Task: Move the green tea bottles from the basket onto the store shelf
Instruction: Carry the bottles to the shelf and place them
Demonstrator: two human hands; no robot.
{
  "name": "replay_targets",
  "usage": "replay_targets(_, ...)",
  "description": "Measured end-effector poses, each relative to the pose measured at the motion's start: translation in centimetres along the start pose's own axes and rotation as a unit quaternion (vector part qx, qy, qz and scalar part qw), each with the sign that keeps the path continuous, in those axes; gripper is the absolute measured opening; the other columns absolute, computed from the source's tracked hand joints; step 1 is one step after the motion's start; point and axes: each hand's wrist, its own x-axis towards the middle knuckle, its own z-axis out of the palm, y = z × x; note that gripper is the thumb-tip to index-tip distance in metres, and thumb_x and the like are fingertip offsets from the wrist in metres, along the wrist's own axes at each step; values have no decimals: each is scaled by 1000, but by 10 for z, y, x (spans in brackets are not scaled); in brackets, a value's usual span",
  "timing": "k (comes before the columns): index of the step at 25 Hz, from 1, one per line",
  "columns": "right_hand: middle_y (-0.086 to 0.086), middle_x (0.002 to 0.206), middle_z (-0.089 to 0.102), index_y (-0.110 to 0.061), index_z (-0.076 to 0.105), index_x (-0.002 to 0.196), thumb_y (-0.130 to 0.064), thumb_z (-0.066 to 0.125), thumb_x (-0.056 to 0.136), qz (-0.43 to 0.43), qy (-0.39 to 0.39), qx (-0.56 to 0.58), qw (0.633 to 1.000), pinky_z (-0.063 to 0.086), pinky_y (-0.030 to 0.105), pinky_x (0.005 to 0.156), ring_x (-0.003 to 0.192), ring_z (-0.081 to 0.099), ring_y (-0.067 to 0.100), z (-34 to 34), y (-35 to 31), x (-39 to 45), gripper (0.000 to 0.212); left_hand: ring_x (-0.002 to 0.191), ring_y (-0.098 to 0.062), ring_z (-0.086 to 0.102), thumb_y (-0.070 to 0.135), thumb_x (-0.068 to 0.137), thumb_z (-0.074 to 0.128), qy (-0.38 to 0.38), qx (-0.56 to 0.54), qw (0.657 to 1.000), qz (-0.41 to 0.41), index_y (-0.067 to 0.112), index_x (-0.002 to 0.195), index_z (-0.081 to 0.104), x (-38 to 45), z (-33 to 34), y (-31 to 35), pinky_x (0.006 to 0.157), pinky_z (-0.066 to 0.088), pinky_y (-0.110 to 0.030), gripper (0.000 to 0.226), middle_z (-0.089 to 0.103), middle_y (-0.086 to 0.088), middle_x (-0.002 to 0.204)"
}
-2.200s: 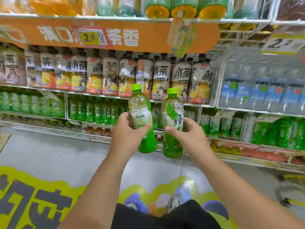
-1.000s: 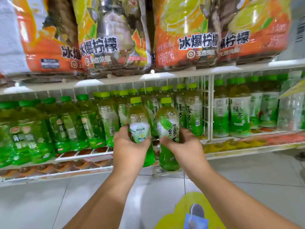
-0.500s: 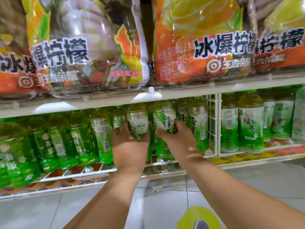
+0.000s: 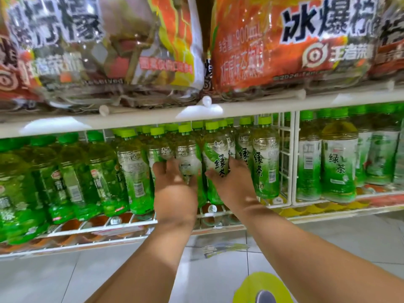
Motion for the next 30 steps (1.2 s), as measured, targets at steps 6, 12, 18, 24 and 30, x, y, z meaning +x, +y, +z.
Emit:
replay_targets(6,14,157,36,-8,29,158,-47,72,91,8,-17,-26,999,34,26,105,143,39,29,1,1,-3,89,115,-34,59,31,84,78,-62,74,995,10,18,138,55,-6,-13,-7,73,48,-32,60,40,-7,144)
replay_targets(12,4,168,9,-24,1,163,-51,63,95,-4,-31,-120,992,30,46,120,155,18,32,-12,-3,-32,96,127,-35,50,57,87,65,-113,261,956,77,25,151,37,-11,-48,-15,90,53,-41,77,36,-7,150)
replay_targets(18,13,169,10,-17,7,163,-58,55,97,-83,-31,-250,964,31,41,120,156,12,31,-46,-15,-97,92,143,-36,28,69,90,43,-99,355,918,146,25,160,24,-38,-121,-23,120,24,-49,85,28,-16,160)
replay_targets(24,3,172,0,-21,10,164,-57,58,95,-175,-25,-241,954,0,34,123,158,-2,26,-94,-66,-179,92,155,-37,12,68,92,39,-106,314,930,160,27,162,23,-92,-219,-3,125,15,-52,82,14,-15,169)
replay_targets(30,1,173,2,-21,19,164,-60,54,96,-230,8,-269,935,1,36,126,159,-4,24,-159,-127,-283,86,156,-35,11,66,93,44,-104,289,932,192,27,162,24,-135,-323,44,125,15,-52,81,11,-11,170)
